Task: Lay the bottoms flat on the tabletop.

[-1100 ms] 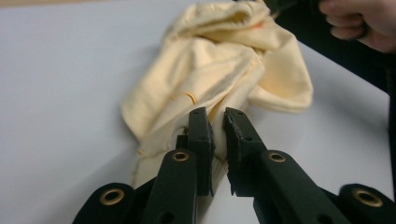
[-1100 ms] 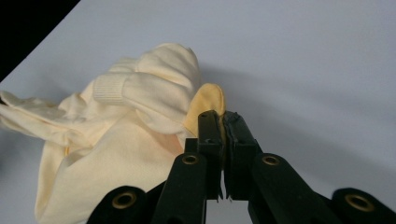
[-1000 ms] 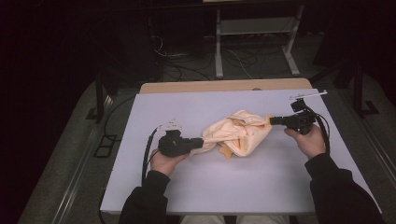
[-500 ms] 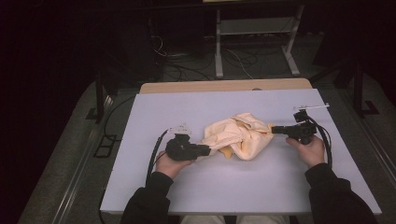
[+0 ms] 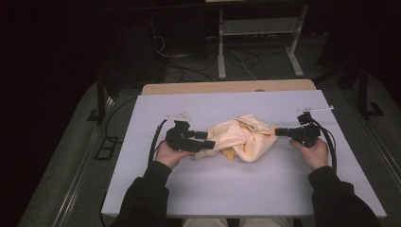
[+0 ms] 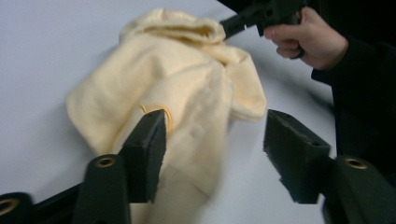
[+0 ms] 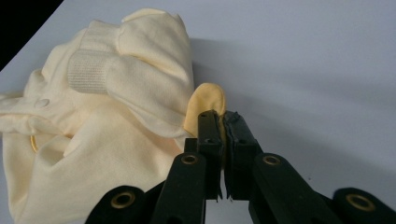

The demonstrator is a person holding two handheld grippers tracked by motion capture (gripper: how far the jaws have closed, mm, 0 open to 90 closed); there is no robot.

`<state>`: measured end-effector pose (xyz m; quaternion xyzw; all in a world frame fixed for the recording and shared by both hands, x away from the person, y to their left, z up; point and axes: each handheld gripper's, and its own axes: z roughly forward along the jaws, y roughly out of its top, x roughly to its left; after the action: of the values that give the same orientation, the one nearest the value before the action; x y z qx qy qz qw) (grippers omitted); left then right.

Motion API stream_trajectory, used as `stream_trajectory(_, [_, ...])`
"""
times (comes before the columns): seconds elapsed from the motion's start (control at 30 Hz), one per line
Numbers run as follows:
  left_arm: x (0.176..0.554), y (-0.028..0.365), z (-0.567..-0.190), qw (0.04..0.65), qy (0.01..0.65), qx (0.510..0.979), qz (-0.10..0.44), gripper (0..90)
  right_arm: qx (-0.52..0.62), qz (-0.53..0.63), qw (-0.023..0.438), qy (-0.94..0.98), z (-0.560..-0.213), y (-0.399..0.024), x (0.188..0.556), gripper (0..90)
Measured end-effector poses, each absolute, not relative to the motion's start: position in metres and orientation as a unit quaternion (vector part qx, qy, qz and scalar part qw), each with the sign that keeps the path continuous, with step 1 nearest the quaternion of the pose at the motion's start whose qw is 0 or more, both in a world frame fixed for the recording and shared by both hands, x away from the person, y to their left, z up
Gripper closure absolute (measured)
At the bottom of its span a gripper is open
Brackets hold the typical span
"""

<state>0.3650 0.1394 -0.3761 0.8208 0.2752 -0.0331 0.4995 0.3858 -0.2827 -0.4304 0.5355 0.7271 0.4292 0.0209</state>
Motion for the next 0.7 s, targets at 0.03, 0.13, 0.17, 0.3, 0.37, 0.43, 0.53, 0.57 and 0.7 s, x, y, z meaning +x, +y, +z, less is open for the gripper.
stream_trajectory(0.03, [0.366, 0.138, -0.374, 0.499, 0.270, 0.823, -0.023, 32.9, 0.536, 0.429, 0.022, 0.726, -0.431, -0.283, 0.386, 85.2])
stream_trajectory(0.13, [0.371, 0.136, -0.375, 0.496, 0.268, 0.826, 0.002, 29.3, 0.537, 0.430, 0.021, 0.725, -0.431, -0.284, 0.386, 85.1])
stream_trajectory(0.17, [0.375, 0.134, -0.379, 0.490, 0.272, 0.828, 0.003, 28.2, 0.538, 0.430, 0.021, 0.725, -0.431, -0.284, 0.386, 85.1])
stream_trajectory(0.3, [0.390, 0.131, -0.394, 0.478, 0.295, 0.828, 0.006, 25.4, 0.539, 0.429, 0.019, 0.725, -0.433, -0.283, 0.387, 85.1])
stream_trajectory(0.37, [0.397, 0.129, -0.400, 0.478, 0.308, 0.822, 0.014, 23.7, 0.537, 0.428, 0.019, 0.727, -0.433, -0.282, 0.387, 85.1])
stream_trajectory(0.43, [0.404, 0.128, -0.404, 0.467, 0.328, 0.821, 0.027, 23.7, 0.537, 0.428, 0.019, 0.727, -0.433, -0.282, 0.387, 85.1])
stream_trajectory(0.53, [0.417, 0.127, -0.408, 0.441, 0.353, 0.824, 0.024, 25.4, 0.536, 0.428, 0.018, 0.727, -0.433, -0.282, 0.387, 85.0])
stream_trajectory(0.57, [0.421, 0.127, -0.410, 0.439, 0.357, 0.824, 0.017, 25.6, 0.536, 0.428, 0.017, 0.727, -0.433, -0.282, 0.387, 85.0])
stream_trajectory(0.7, [0.430, 0.127, -0.416, 0.447, 0.365, 0.817, 0.001, 25.3, 0.535, 0.427, 0.017, 0.728, -0.434, -0.283, 0.387, 85.0])
